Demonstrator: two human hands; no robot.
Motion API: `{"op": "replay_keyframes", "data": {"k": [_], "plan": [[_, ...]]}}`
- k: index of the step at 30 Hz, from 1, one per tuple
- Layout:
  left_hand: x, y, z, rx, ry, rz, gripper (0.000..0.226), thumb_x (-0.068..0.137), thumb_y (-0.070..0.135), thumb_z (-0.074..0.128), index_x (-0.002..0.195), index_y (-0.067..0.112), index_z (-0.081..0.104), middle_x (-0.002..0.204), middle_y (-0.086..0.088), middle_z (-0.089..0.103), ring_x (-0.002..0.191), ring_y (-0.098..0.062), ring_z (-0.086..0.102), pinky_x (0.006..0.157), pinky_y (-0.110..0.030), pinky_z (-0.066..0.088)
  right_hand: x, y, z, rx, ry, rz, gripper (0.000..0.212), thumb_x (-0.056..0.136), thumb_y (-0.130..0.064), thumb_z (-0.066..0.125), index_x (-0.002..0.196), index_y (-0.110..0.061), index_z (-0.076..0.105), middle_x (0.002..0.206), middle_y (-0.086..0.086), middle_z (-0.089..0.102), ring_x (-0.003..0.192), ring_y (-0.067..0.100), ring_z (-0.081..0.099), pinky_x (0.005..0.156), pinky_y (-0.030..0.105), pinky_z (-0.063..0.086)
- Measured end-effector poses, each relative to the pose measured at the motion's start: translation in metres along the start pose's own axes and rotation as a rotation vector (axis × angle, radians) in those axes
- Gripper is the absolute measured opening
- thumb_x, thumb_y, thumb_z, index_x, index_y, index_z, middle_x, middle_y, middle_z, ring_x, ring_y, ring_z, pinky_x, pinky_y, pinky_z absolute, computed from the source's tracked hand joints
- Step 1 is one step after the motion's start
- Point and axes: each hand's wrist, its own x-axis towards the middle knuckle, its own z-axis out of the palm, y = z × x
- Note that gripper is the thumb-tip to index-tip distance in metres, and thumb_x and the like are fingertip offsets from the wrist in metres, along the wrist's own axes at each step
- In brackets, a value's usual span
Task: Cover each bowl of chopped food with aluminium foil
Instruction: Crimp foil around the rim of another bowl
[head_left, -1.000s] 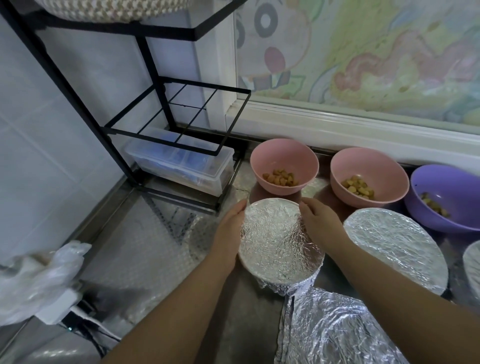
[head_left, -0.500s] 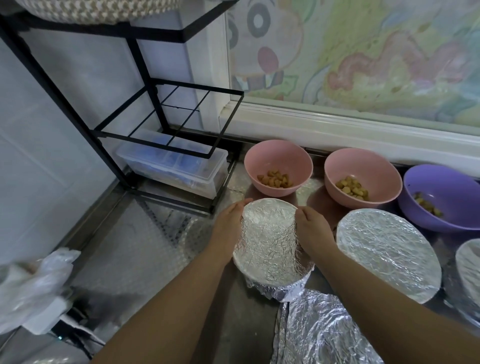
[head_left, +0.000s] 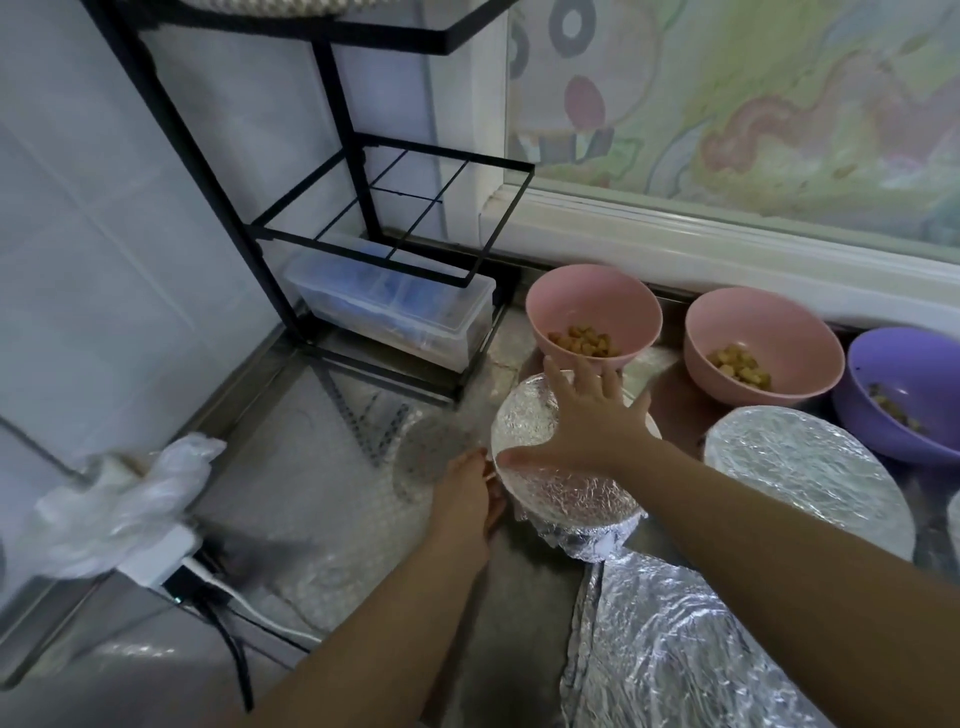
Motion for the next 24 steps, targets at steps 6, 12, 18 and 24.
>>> {"op": "replay_keyframes", "data": {"k": [6,12,18,24], "plan": [[-0.01,-0.006,0.024,-0.256,-0.235,0.061,0.052,0.1,0.057,0.043,0.131,0.02,0.064,0.125,-0.007,0.069,0.118,-0.025,0.065,0.106,-0.047,0.046,-0.002,-0.003,0.002,-0.013,-0.009,0.049,0.14,0.05,-0.106,0.044,0.159,-0.038,-0.011,0.169,0.001,-0.016,0.154,0.039,-0.014,0.112,0.076,0.002],[0.006,-0.007,0.034,-0.246,-0.183,0.068,0.068,0.074,0.078,0.056,0.126,0.036,0.066,0.131,-0.001,0.066,0.124,-0.024,0.06,0.107,-0.052,0.043,0.001,-0.007,-0.003,0.0,-0.041,0.091,0.138,0.051,-0.105,0.044,0.16,-0.038,-0.007,0.169,0.003,-0.014,0.154,0.041,-0.009,0.112,0.076,0.006],[0.007,0.027,0.044,-0.218,-0.15,0.071,0.047,0.102,0.056,0.028,0.11,0.032,0.068,0.128,0.004,0.065,0.126,-0.02,0.052,0.111,-0.052,0.036,0.003,0.001,-0.013,0.128,-0.086,0.201,0.135,0.056,-0.103,0.046,0.16,-0.037,-0.011,0.169,0.007,-0.014,0.153,0.045,-0.005,0.115,0.073,0.013],[0.022,0.045,0.052,-0.262,-0.164,0.113,0.051,0.105,0.052,0.027,0.131,0.024,0.061,0.123,0.0,0.068,0.115,-0.022,0.063,0.098,-0.042,0.049,-0.004,0.018,-0.023,0.234,-0.156,0.304,0.144,0.053,-0.102,0.044,0.16,-0.026,-0.017,0.168,0.016,-0.013,0.152,0.048,-0.008,0.122,0.063,0.009]]}}
